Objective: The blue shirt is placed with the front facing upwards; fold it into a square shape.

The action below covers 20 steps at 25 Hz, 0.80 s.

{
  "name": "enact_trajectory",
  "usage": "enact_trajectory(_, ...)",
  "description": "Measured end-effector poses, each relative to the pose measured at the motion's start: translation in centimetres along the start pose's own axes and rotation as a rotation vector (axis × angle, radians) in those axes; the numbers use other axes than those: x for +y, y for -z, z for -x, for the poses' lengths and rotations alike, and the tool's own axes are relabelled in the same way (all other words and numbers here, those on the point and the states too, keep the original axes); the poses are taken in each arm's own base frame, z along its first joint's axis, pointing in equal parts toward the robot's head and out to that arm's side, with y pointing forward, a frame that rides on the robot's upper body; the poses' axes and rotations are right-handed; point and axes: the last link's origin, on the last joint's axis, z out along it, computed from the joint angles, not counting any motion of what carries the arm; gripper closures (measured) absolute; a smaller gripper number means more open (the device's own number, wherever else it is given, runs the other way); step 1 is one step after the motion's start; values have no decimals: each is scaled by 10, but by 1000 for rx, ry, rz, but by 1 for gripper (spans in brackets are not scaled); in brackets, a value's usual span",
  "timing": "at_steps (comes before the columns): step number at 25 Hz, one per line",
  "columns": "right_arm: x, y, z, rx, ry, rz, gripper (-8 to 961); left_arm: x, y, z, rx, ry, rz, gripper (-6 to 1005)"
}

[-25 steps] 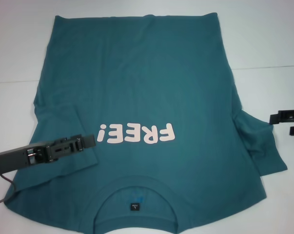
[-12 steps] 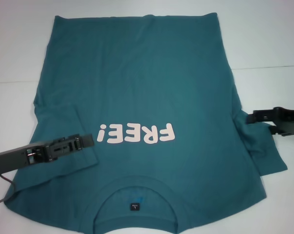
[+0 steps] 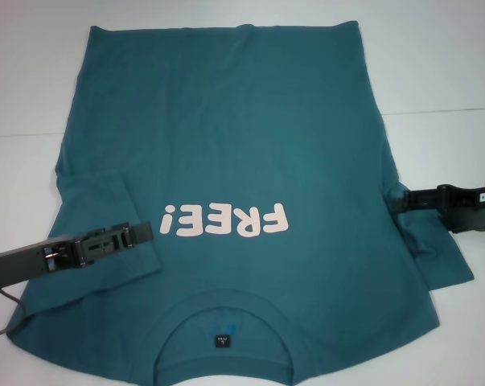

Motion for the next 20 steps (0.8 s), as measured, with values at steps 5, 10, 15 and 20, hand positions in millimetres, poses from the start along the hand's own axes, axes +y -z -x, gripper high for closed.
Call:
enact_trajectory(5,-4,12,-2,13,-12,13,44,0,1,1,1,2,-2,279)
enact_trajectory(10,-5,21,-1,2,-14,14,53,0,-1,0,1,3,3,278)
enact_trajectory(15,-4,16,-1,-3,-5,6,62,1,-2,-1,-1,2,7,278)
enact_trajectory(20,0,13,1,-7,5,6,72,1,-2,-1,-1,3,7,278)
